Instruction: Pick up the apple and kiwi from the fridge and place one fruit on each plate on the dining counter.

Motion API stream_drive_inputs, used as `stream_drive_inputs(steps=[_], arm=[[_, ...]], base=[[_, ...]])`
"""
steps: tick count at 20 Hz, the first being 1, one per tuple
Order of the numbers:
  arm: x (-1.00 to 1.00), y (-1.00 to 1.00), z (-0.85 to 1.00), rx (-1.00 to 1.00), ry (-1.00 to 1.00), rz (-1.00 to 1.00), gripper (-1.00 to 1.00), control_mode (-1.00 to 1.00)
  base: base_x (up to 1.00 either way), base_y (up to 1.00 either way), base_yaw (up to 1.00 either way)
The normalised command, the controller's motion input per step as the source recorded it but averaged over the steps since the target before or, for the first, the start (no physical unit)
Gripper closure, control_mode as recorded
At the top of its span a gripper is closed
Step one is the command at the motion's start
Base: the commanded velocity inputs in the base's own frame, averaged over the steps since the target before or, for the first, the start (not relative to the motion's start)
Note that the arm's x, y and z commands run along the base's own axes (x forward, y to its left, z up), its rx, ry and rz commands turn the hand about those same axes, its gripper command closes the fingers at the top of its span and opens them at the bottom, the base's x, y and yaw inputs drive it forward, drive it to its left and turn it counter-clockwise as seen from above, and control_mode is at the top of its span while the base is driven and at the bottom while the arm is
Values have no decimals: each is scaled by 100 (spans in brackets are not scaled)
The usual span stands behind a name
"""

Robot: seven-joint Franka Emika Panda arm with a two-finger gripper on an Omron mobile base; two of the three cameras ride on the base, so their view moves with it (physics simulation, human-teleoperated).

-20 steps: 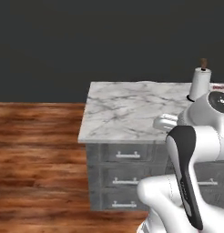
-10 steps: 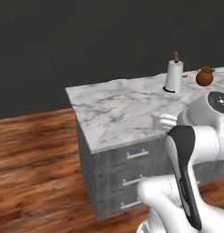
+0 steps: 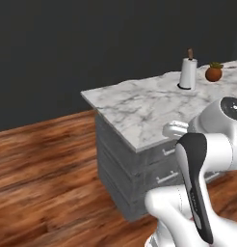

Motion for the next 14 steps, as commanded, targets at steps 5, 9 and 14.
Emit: stream_drive_inputs(steps=[5, 9, 14], arm=[[0, 0, 0, 0, 0, 0, 100, 100], [0, 0, 0, 0, 0, 0, 100, 100], [0, 0, 0, 0, 0, 0, 100, 100]], base=[[42, 100, -44], [58, 100, -42], [53, 100, -43]])
